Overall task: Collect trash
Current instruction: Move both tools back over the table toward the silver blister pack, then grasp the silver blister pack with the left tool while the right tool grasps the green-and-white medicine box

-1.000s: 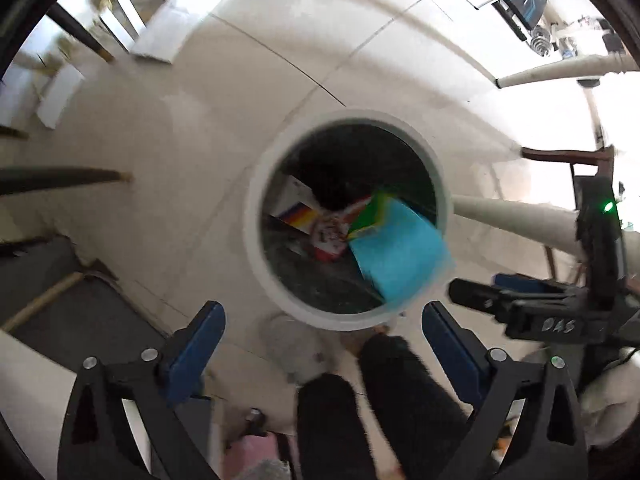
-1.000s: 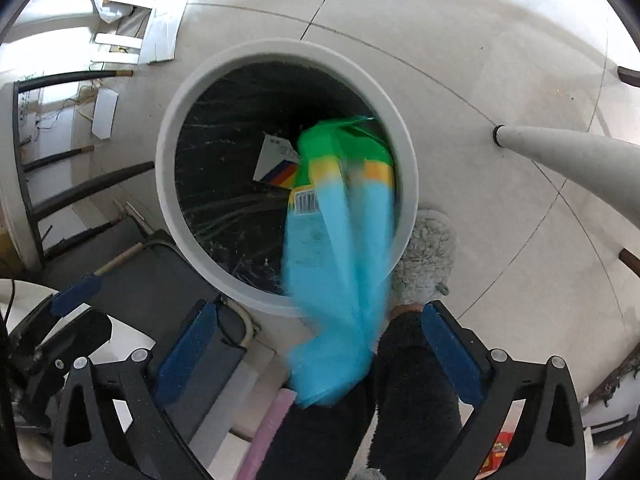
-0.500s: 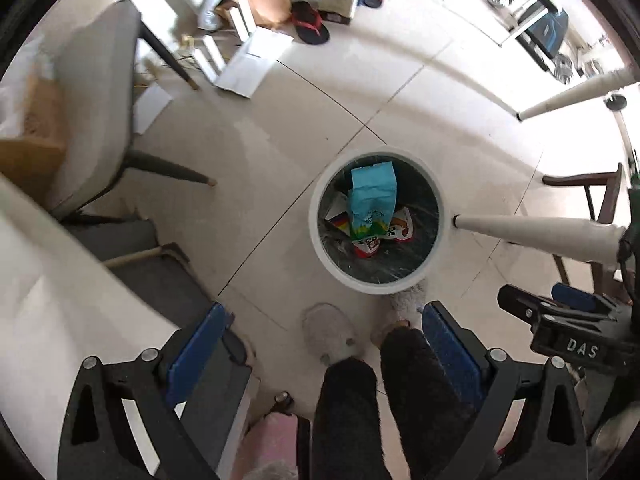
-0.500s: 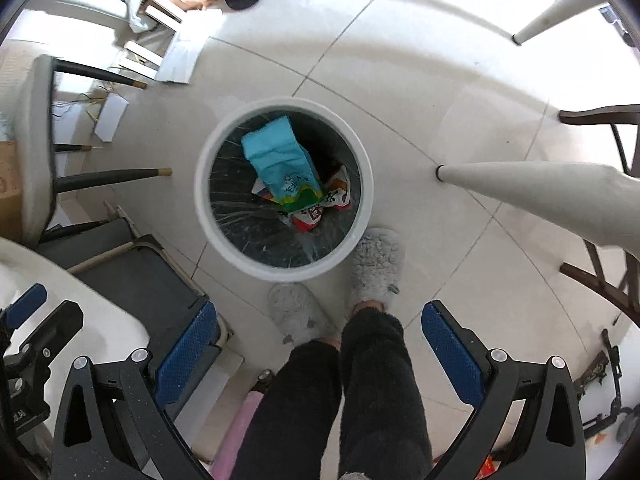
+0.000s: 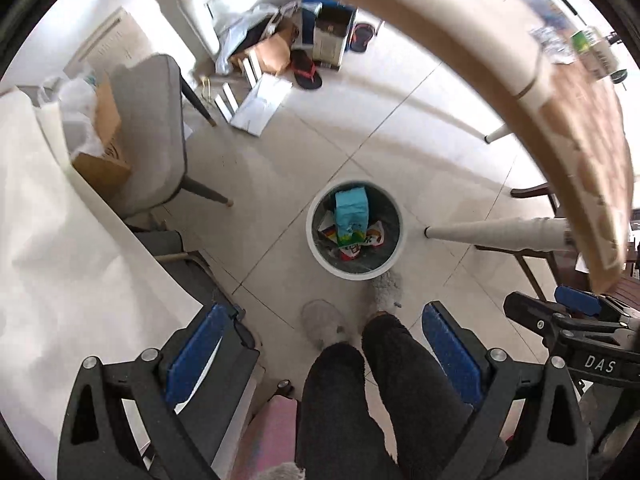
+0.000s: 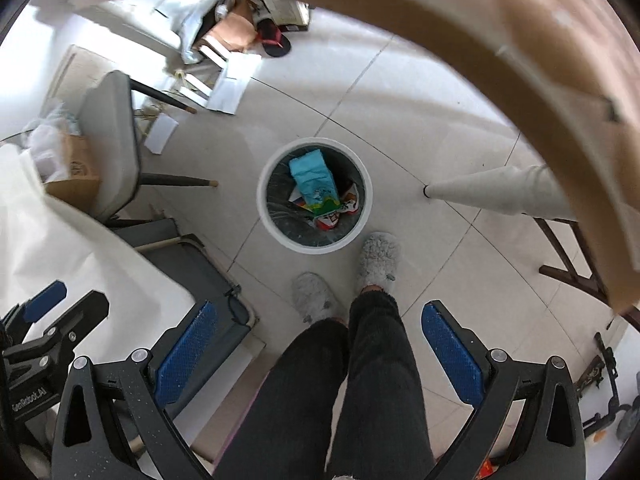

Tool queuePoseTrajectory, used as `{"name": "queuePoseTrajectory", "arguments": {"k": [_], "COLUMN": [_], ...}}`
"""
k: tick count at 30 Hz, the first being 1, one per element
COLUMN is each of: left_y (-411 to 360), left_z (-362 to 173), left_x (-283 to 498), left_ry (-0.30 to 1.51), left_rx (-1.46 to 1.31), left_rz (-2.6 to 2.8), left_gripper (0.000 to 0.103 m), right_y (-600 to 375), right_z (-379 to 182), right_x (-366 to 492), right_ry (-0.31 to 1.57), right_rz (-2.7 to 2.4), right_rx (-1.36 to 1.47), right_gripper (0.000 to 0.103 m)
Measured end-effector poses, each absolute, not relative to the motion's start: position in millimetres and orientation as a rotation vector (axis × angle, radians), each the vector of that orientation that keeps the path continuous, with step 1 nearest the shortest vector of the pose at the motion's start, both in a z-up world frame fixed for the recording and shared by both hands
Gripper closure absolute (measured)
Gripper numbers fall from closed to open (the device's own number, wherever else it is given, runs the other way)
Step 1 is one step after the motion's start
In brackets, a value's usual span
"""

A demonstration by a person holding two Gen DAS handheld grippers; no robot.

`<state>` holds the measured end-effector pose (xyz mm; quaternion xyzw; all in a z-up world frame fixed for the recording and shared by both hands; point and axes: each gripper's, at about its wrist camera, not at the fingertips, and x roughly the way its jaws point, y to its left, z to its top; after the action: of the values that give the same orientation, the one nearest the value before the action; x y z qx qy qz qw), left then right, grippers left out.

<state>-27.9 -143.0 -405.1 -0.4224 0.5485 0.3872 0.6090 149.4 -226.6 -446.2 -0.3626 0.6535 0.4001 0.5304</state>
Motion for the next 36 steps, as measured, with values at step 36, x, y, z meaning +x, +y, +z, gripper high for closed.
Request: {"name": "queuePoseTrajectory", "arguments": {"k": [36], "left_y": [-9], "left_z": [-420], "left_x": [377], "left_ry": [1.596], "left_rx": [-0.239], "left_rz": [0.359], "left_gripper": [0.022], "right_y": [-146], "right_z": [-319], "right_x": [581], "right_ry": [1.564], "right_rz": [0.730], "right_rx": [-0.179], "right_gripper": [0.000]}}
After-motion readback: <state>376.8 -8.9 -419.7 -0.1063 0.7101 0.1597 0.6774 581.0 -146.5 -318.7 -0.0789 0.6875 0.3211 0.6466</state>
